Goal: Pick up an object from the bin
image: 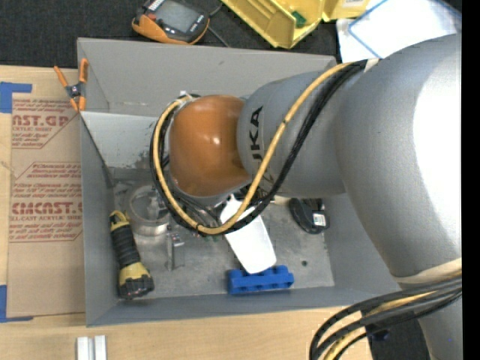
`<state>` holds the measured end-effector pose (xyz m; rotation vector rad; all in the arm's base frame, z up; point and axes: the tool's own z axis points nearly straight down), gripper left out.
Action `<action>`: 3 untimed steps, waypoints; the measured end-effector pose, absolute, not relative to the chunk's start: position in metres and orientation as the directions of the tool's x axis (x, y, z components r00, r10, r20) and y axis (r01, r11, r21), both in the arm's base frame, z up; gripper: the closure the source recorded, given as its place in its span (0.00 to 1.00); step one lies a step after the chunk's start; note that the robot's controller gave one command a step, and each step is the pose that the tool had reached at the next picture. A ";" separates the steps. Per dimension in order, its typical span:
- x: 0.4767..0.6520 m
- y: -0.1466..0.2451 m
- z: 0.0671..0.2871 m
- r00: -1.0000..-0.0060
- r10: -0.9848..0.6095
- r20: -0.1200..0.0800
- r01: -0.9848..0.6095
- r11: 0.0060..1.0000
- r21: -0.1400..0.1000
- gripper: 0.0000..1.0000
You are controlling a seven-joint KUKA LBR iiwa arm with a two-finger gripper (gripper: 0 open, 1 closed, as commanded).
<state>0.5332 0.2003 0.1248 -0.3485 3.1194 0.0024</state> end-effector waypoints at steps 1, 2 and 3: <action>0.540 0.184 0.157 -0.926 -0.377 -0.010 -0.377 0.926 0.002 0.00; 0.543 0.190 0.099 -0.861 -0.509 -0.005 -0.509 0.861 0.002 0.00; 0.549 0.185 0.069 -0.755 -0.656 -0.019 -0.656 0.755 -0.006 0.00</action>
Offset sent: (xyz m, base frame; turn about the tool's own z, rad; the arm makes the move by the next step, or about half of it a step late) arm 0.0105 -0.0108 -0.0248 -0.3122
